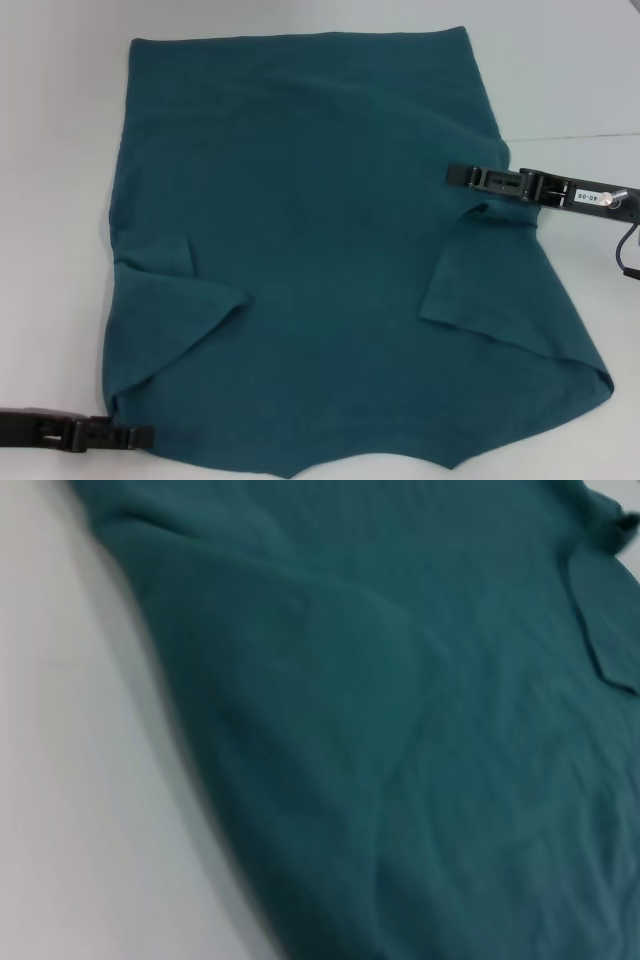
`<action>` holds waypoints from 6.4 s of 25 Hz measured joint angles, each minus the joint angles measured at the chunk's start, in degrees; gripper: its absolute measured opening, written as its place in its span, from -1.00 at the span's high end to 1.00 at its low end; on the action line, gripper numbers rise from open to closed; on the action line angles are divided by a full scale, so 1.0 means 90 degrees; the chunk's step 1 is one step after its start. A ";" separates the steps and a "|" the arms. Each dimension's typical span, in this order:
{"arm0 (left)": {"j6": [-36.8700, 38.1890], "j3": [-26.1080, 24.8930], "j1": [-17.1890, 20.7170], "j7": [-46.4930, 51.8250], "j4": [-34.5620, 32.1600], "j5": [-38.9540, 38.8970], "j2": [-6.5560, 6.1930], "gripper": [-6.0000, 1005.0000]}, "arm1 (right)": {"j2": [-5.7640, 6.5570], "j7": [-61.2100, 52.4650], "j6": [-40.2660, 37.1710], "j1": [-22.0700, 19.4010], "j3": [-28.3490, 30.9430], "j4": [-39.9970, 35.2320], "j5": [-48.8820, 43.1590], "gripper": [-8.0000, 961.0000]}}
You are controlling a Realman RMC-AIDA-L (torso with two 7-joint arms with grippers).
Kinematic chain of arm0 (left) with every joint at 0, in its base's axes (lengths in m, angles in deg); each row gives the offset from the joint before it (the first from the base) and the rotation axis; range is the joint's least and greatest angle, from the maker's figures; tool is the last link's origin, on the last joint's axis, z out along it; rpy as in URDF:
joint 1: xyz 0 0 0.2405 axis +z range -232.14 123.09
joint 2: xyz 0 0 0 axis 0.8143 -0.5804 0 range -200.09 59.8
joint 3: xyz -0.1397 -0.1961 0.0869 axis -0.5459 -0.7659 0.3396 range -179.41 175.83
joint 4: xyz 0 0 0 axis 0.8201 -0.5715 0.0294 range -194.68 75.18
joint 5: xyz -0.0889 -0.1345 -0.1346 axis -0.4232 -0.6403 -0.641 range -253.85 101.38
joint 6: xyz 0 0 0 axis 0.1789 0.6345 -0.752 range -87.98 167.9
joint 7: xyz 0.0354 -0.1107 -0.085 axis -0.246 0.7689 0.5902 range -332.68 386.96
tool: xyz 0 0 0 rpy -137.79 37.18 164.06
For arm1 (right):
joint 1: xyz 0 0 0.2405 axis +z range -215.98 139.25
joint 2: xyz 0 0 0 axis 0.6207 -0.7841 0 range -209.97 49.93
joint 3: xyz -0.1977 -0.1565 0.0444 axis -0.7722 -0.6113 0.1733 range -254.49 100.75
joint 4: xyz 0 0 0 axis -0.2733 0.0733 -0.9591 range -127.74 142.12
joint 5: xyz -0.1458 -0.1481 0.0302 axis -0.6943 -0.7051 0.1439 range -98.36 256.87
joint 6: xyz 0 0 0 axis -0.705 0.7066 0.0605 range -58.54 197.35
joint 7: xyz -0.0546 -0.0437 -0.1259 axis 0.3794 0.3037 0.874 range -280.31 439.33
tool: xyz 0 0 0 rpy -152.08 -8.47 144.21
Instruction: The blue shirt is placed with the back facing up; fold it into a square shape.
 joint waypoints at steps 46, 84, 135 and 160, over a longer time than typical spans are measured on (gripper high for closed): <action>-0.0035 0.0152 -0.0337 0.0610 0.0010 0.0313 -0.0007 -0.76 | 0.0028 -0.0078 -0.0222 -0.0169 0.0078 -0.0030 0.0314 -0.91; 0.0150 0.0459 -0.0476 0.1189 -0.0242 0.0325 -0.0040 -0.76 | 0.0078 -0.0078 -0.0173 -0.0254 0.0146 -0.0029 0.0323 -0.91; -0.0001 0.0542 -0.0664 0.1992 -0.0360 0.0809 -0.0051 -0.76 | 0.0106 -0.0088 -0.0154 -0.0280 0.0243 -0.0029 0.0323 -0.91; -0.0219 0.0551 -0.0792 0.2002 -0.0344 0.0835 -0.0065 -0.71 | 0.0108 -0.0097 -0.0175 -0.0313 0.0263 -0.0029 0.0333 -0.91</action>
